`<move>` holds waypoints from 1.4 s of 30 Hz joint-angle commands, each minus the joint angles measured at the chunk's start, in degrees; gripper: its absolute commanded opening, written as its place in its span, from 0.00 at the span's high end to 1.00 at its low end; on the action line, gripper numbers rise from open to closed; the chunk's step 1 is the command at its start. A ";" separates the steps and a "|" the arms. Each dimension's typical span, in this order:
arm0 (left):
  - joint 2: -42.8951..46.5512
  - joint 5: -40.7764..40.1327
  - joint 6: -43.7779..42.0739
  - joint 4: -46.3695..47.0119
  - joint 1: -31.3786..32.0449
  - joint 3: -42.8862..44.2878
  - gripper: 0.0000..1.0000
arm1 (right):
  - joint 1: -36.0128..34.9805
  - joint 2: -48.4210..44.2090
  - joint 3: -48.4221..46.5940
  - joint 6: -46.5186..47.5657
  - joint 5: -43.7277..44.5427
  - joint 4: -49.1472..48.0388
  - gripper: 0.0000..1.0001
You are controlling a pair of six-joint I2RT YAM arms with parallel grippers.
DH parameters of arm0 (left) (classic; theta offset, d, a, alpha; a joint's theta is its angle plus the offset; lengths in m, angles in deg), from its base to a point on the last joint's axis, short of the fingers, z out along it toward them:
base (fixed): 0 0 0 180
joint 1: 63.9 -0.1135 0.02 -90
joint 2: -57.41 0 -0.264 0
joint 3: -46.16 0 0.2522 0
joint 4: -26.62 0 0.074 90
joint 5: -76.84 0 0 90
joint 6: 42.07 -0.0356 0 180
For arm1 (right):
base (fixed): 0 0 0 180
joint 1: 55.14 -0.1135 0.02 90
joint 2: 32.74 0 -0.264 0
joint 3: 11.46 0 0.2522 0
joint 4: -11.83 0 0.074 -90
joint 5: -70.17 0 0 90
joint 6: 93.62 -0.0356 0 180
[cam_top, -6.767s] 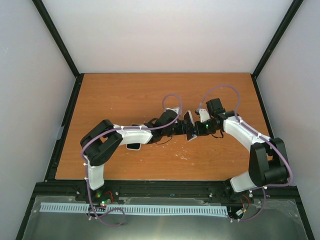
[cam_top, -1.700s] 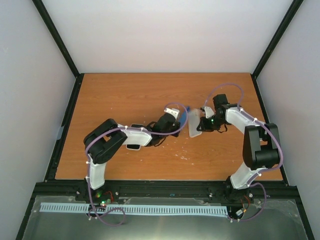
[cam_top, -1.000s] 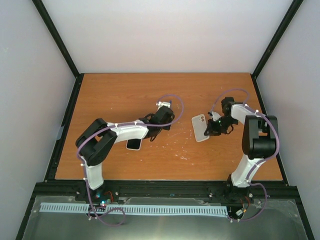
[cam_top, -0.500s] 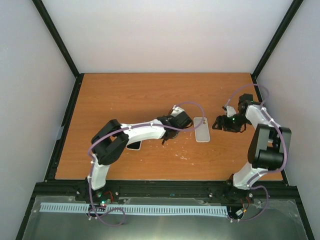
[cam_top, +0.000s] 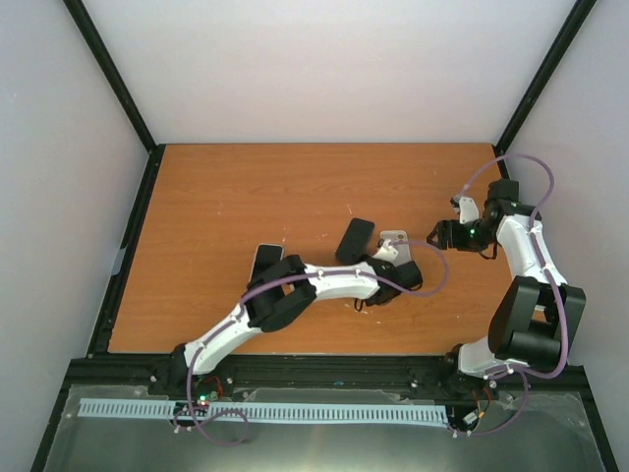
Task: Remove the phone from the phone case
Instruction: Place the phone at the center of the board, then pick up the phone at the center of the board.
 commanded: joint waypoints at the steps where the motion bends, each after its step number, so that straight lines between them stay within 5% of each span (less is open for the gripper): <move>1: -4.36 4.57 6.11 -8.61 2.05 0.80 0.64 | 0.73 0.22 0.23 0.56 -1.77 -0.41 0.26; 8: 0.10 12.83 3.94 -2.88 2.87 -2.20 0.26 | 1.10 1.16 -1.38 0.19 -3.85 -0.44 0.26; 17: 29.21 20.48 -0.63 5.93 -0.05 -15.78 0.03 | 1.90 -2.61 -2.00 3.95 -11.61 0.62 0.27; 24: 46.54 37.37 0.25 7.08 -19.23 -29.43 0.01 | 1.82 -10.42 -0.48 12.65 -23.48 2.16 0.30; 31: 49.34 50.95 -2.85 0.95 -38.41 -35.03 0.00 | -0.27 -16.79 5.63 13.50 -27.61 -3.08 0.31; 42: 40.72 53.85 -5.88 -4.92 -42.29 -35.49 0.00 | -1.26 -19.28 12.62 9.08 -27.62 -11.16 0.30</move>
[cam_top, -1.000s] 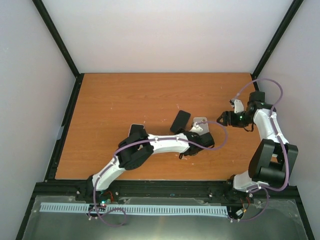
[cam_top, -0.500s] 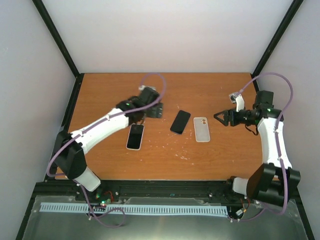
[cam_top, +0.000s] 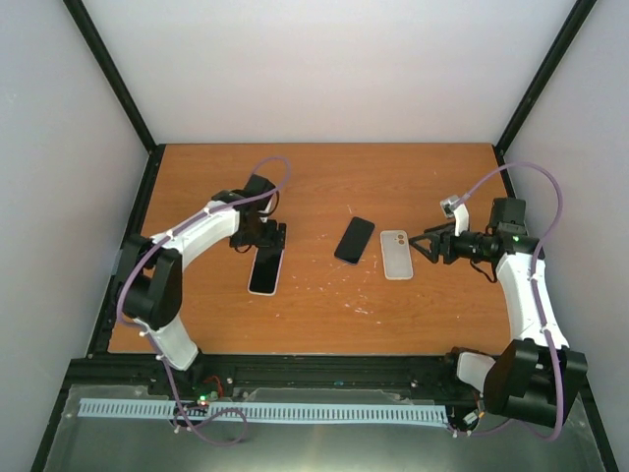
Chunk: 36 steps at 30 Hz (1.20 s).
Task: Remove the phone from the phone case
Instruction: Pick up the phone at the center of the board.
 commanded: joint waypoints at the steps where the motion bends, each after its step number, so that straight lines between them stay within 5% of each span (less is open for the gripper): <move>1: -2.71 3.86 -2.66 -2.73 -0.39 0.19 0.00 | -0.36 -1.85 1.47 -0.34 -0.64 -3.27 0.30; 31: -16.09 3.87 -2.93 -3.80 -0.30 6.11 0.01 | -0.36 -2.47 1.52 0.29 -0.44 -1.65 0.30; 36: -17.41 -0.87 -1.15 -7.32 0.49 7.94 0.07 | -0.36 -2.65 1.64 0.19 -0.37 -1.62 0.30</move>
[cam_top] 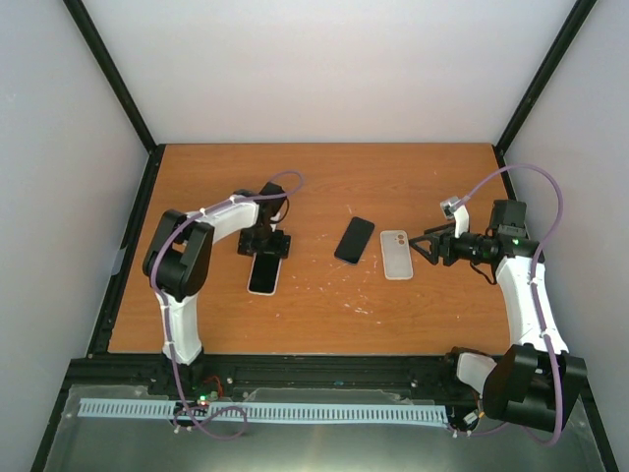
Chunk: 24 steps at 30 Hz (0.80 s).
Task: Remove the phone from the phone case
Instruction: Pick up the phone at the center of the board.
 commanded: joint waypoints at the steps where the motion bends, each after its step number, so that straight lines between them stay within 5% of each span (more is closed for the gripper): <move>1: -1.66 -3.83 1.15 -3.52 0.84 2.59 0.10 | -0.36 -0.85 0.23 0.58 -0.47 0.08 0.30; 7: -1.66 -4.04 2.76 -3.89 1.96 2.58 0.36 | -0.36 -0.37 0.07 0.62 -0.63 0.26 0.30; 12: -0.64 -3.81 3.28 -4.20 2.14 2.70 0.47 | -0.35 -0.46 0.16 0.53 -0.48 0.43 0.30; 19: 12.23 8.85 3.77 0.70 2.34 8.65 0.48 | -2.60 -0.24 -1.59 0.59 1.83 1.64 0.29; 24: 15.60 16.75 7.17 7.17 2.99 12.24 0.50 | -16.73 1.11 -5.82 0.35 6.69 4.16 0.31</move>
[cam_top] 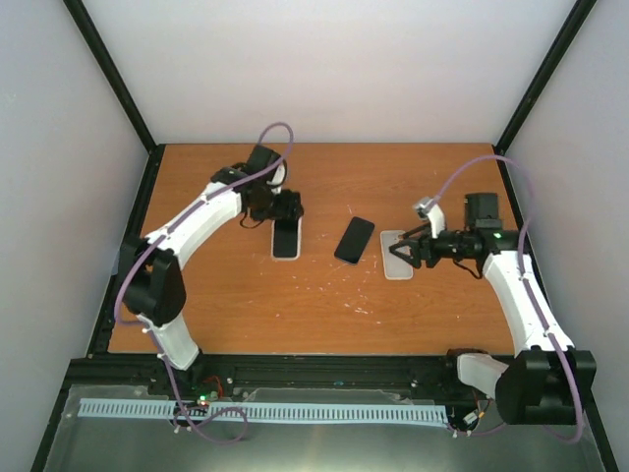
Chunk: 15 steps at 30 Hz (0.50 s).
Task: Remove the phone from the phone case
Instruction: Pick up the phone at the center of the board.
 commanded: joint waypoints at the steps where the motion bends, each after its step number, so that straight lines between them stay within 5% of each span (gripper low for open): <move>1: 5.67 10.84 4.85 9.69 1.09 4.47 0.50 | -11.22 0.95 -4.53 -0.56 3.79 1.69 0.32; 9: 9.20 13.09 12.35 20.54 3.71 6.17 0.51 | -27.57 8.55 -15.42 -5.20 5.82 3.56 0.32; 15: 11.87 13.47 15.22 24.28 4.83 4.54 0.51 | -33.20 16.64 -21.59 -11.12 9.40 2.18 0.35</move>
